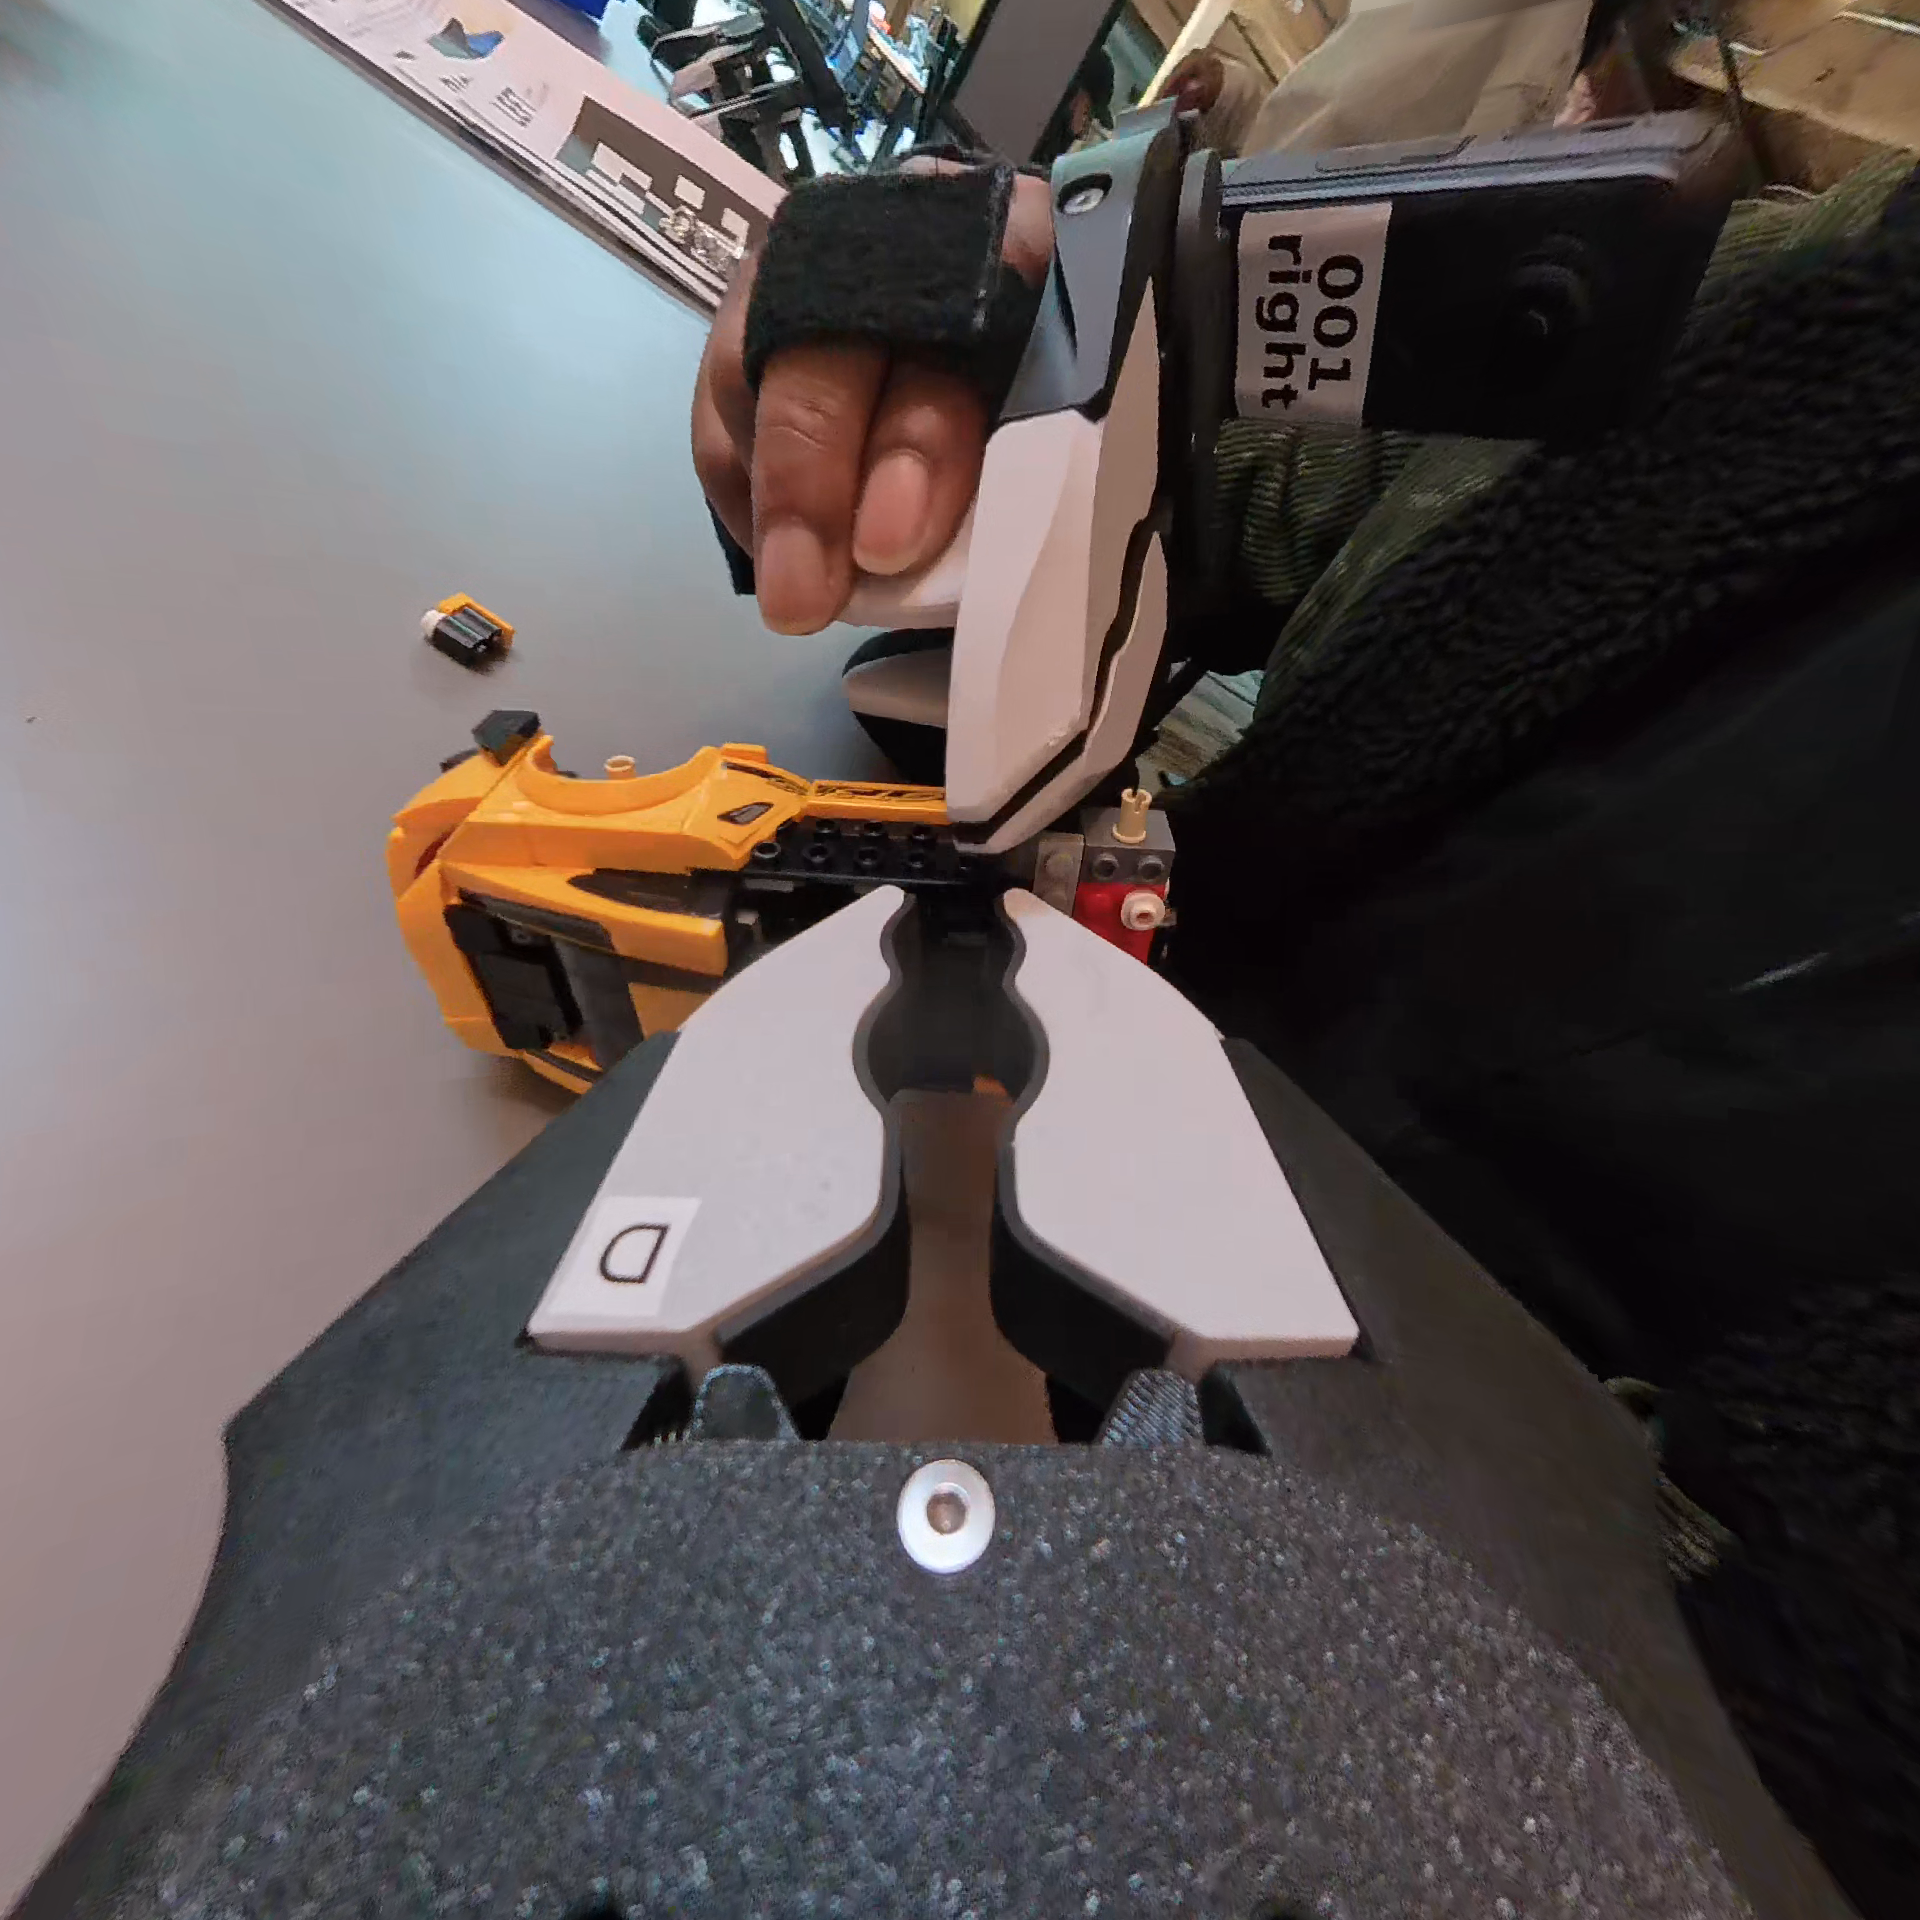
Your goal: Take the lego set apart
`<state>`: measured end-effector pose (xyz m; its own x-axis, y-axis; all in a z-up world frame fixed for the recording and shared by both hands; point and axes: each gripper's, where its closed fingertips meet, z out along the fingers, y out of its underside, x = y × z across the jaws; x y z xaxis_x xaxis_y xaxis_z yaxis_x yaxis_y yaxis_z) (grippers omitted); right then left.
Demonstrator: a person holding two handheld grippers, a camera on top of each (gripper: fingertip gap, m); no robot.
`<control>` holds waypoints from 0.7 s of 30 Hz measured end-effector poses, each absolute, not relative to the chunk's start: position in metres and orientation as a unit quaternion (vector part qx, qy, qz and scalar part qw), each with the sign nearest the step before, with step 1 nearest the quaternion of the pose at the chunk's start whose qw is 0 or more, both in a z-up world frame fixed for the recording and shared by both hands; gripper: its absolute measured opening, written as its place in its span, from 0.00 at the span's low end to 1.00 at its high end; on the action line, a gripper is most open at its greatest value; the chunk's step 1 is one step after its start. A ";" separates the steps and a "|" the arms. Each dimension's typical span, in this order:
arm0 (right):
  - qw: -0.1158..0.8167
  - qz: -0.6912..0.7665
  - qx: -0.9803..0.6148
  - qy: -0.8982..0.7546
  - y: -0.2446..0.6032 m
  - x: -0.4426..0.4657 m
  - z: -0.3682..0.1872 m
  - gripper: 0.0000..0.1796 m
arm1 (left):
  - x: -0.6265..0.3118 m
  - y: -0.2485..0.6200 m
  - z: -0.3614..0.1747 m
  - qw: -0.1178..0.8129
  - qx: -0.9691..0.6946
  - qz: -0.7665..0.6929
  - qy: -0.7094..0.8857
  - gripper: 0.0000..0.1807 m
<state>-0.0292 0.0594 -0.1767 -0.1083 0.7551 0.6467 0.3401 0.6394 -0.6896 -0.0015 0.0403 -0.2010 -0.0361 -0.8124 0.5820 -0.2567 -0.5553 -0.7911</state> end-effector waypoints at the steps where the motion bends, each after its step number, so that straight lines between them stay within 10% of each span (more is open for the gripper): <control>1: 0.548 0.201 -0.390 -0.712 0.061 -0.028 -0.176 0.00 | -0.002 0.042 -0.201 0.236 -0.656 -0.592 0.404 0.06; 21: 0.321 0.197 -0.319 -0.870 0.039 -0.002 -0.201 0.10 | -0.003 0.032 -0.207 0.226 -0.653 -0.565 0.451 0.06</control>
